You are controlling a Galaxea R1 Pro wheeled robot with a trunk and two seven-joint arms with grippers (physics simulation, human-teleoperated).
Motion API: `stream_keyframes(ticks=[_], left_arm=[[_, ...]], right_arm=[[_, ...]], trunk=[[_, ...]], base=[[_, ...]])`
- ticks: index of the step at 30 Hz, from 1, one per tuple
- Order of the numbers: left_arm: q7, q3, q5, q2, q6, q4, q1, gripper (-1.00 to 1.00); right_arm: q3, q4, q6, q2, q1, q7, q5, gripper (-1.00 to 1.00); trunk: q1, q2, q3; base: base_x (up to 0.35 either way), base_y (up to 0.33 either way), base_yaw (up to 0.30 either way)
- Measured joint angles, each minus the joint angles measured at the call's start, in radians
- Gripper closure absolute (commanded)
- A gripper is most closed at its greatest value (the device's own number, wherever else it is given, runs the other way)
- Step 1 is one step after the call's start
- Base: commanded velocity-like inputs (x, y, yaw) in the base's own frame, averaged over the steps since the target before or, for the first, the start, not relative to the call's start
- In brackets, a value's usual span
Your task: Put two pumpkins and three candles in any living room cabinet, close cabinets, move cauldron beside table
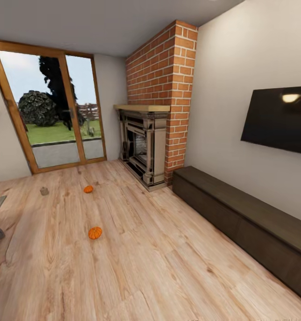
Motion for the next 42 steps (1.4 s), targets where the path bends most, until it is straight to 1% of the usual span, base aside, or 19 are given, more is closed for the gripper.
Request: stream_keyframes(ticks=[12,24,27,35,42], left_arm=[[0.004,0.0,0.0,0.0,0.0,0.0,0.0,-1.0],[0.004,0.0,0.0,0.0,0.0,0.0,0.0,-1.0],[0.004,0.0,0.0,0.0,0.0,0.0,0.0,-1.0],[0.004,0.0,0.0,0.0,0.0,0.0,0.0,-1.0],[0.004,0.0,0.0,0.0,0.0,0.0,0.0,-1.0]], right_arm=[[0.0,0.0,0.0,0.0,0.0,0.0,0.001,-1.0],[-0.001,-0.012,0.0,-0.002,0.0,0.001,-0.001,-1.0],[-0.001,-0.013,0.0,-0.001,0.0,0.001,-0.001,-1.0],[-0.001,-0.014,0.0,-0.002,0.0,0.001,-0.001,-1.0],[-0.001,-0.014,0.0,-0.002,0.0,0.001,-0.001,-1.0]], trunk=[[0.0,0.0,0.0],[0.001,0.0,0.0],[0.0,0.0,-0.001],[0.0,0.0,-0.001],[0.0,0.0,-0.001]], base=[[-0.101,0.0,-0.043],[-0.284,0.0,-0.262],[-0.245,0.0,-0.09],[-0.046,0.0,-0.047],[-0.001,0.0,-0.262]])
